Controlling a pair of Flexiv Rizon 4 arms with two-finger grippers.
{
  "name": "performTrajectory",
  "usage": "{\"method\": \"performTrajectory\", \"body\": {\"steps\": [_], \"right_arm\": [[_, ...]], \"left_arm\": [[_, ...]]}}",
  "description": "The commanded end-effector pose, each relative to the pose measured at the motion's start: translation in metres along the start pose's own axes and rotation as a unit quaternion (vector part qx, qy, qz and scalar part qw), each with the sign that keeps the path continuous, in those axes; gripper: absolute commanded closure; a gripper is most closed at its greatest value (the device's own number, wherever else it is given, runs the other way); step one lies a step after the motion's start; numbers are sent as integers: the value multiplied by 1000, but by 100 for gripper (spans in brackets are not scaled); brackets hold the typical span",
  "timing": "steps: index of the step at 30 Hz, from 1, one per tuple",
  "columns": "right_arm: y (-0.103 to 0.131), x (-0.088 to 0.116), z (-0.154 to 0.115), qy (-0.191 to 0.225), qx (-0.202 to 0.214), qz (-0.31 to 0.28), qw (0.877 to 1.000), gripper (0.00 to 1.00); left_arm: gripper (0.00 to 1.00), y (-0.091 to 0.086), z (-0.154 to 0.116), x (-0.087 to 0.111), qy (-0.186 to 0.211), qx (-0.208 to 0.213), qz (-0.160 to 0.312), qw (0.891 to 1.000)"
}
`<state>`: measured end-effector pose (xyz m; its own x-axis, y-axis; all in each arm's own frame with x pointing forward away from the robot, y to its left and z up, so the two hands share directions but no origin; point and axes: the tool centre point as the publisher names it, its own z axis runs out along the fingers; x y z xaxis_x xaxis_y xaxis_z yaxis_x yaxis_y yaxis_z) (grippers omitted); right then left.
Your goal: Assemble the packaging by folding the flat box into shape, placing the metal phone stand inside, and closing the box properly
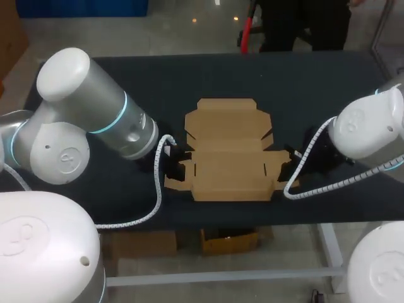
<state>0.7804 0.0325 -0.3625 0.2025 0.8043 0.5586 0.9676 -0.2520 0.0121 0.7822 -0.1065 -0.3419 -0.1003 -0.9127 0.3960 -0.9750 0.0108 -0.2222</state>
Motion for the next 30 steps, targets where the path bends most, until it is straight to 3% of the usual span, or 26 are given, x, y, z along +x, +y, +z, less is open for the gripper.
{"method": "performTrajectory", "body": {"steps": [1,15,17,21,23,24,25,26,30], "right_arm": [[10,-7,-16,78,24,-3,997,100],[49,-9,-31,111,9,-10,994,100],[57,-10,-32,118,10,-11,993,96],[70,-10,-36,123,4,-11,992,68],[77,-10,-38,129,2,-12,992,66],[82,-10,-38,127,-1,-11,992,63],[85,-10,-39,129,-1,-12,992,61],[89,-10,-39,131,-3,-14,991,58],[102,-10,-40,142,-5,-24,990,55]], "left_arm": [[100,-1,-11,-7,11,3,7,1000],[100,-36,-24,-29,38,4,20,999],[91,-42,-26,-32,38,7,20,999],[65,-55,-30,-39,44,11,21,999],[45,-61,-31,-42,45,12,21,999],[21,-65,-32,-43,46,14,22,999],[5,-68,-32,-44,47,15,23,999],[0,-71,-31,-45,48,15,25,998],[0,-84,-30,-50,51,14,28,998]]}}
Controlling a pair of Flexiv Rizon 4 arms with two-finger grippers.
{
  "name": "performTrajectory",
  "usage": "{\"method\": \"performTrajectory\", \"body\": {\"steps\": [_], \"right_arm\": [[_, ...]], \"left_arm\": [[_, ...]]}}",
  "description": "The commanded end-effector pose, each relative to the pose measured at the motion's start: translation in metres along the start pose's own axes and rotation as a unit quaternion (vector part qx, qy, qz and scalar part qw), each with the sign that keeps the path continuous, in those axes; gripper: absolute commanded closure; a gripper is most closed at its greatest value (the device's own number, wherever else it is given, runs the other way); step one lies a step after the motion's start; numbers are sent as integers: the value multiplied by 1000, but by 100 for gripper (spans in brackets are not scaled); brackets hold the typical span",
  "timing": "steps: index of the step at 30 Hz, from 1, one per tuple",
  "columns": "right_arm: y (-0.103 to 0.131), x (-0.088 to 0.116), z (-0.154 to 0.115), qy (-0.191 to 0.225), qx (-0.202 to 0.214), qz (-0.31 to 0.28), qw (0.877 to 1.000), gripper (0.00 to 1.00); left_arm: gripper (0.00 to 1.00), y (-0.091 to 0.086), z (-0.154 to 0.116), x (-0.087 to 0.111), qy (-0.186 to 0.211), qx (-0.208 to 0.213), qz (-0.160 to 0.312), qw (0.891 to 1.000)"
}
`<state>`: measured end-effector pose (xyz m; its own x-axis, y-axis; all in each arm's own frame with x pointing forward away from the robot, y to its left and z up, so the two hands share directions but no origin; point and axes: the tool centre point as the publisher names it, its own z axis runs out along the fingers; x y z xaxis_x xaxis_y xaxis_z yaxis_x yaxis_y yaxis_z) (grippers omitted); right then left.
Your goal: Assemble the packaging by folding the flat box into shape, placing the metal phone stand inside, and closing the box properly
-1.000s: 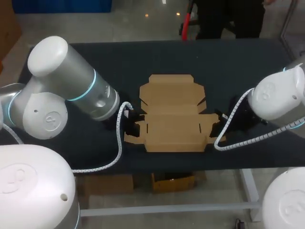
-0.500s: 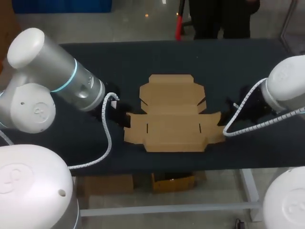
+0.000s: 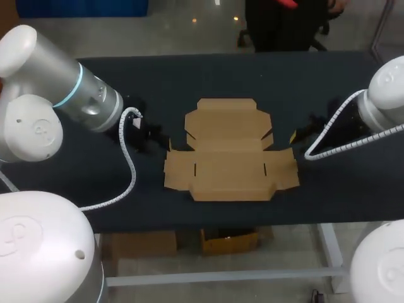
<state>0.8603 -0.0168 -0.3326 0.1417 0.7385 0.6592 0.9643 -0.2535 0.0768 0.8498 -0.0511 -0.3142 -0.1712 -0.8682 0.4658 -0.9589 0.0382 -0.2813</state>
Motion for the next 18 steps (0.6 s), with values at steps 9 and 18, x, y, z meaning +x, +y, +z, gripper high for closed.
{"method": "performTrajectory", "body": {"steps": [9,18], "right_arm": [[39,-5,4,95,32,-29,995,8],[51,-8,5,117,47,-70,990,0]], "left_arm": [[0,-31,1,-9,13,-7,14,1000],[0,-45,-5,-15,29,-19,26,999]]}}
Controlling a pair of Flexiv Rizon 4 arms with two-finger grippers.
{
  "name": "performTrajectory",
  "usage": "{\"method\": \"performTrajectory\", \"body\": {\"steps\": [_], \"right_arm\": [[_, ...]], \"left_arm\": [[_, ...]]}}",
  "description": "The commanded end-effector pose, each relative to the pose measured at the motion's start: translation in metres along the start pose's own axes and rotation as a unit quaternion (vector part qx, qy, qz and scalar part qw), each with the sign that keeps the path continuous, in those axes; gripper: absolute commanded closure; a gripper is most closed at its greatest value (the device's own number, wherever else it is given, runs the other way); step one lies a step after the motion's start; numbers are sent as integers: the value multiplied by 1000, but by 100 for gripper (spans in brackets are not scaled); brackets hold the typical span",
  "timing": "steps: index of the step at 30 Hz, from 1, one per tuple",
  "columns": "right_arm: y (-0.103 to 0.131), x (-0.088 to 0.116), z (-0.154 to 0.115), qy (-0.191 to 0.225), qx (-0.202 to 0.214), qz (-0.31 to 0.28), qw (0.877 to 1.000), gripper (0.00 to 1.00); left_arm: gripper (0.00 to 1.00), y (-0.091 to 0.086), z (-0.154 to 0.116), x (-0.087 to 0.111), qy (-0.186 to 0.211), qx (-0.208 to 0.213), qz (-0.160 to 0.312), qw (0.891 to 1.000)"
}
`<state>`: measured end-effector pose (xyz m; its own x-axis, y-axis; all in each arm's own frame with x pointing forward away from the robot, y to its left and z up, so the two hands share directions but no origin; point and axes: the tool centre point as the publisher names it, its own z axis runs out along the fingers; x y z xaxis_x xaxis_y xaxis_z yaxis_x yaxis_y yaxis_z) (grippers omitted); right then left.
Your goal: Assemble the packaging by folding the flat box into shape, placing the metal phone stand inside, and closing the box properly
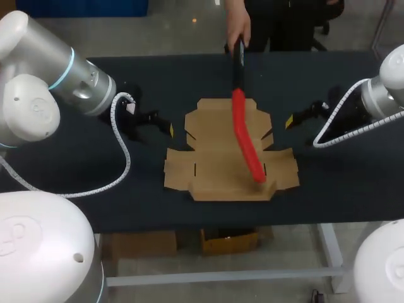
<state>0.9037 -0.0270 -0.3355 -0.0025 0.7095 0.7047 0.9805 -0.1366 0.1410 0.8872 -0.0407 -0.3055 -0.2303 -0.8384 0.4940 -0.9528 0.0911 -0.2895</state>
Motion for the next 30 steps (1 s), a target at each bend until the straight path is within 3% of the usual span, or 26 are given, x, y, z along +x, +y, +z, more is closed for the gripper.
{"method": "performTrajectory", "body": {"steps": [1,30], "right_arm": [[7,-6,-2,78,26,-6,997,0],[8,-8,-3,84,29,-7,996,0]], "left_arm": [[0,-8,-2,-4,6,-16,3,1000],[0,-12,-3,-6,10,-24,4,1000]]}}
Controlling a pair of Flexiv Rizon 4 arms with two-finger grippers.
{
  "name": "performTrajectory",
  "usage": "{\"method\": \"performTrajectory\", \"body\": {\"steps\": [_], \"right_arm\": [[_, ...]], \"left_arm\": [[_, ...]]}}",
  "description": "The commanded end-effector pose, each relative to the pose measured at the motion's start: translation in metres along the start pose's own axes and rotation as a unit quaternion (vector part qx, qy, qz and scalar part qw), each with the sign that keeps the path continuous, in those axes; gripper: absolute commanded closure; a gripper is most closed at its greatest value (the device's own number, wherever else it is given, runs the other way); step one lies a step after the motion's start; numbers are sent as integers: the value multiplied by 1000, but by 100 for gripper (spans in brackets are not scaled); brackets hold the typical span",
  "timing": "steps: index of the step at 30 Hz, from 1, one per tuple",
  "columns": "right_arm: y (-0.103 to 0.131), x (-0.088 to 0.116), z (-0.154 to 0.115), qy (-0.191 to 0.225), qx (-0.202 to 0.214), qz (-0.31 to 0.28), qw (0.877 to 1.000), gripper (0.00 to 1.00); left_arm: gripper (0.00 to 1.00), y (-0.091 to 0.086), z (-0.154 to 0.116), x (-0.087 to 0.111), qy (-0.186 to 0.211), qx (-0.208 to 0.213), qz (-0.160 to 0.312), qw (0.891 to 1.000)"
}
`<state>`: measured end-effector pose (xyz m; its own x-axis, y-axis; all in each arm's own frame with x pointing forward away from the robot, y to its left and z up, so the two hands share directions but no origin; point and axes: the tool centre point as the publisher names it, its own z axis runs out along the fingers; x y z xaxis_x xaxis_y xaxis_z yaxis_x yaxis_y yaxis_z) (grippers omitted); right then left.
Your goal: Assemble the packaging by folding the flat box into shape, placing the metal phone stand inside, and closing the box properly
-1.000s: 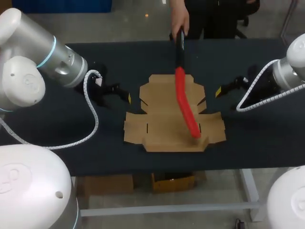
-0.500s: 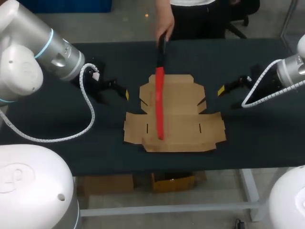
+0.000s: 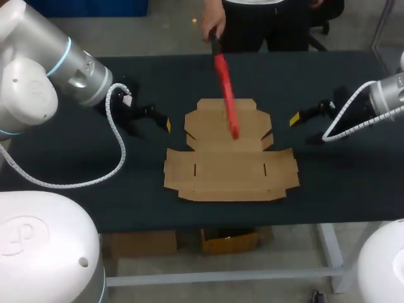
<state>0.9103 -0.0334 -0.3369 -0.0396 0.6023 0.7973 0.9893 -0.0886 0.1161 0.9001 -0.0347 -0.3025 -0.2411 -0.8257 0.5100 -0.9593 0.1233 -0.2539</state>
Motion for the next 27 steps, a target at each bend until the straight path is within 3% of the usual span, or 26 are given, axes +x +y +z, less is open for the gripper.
{"method": "performTrajectory", "body": {"steps": [1,13,27], "right_arm": [[1,-2,-1,11,2,-1,1000,0],[15,-4,-6,31,20,-11,999,0],[13,14,-11,14,36,-4,999,0]], "left_arm": [[0,0,0,0,-1,0,0,1000],[0,-6,6,3,0,-9,-2,1000],[0,-6,-1,7,-8,-11,-4,1000]]}}
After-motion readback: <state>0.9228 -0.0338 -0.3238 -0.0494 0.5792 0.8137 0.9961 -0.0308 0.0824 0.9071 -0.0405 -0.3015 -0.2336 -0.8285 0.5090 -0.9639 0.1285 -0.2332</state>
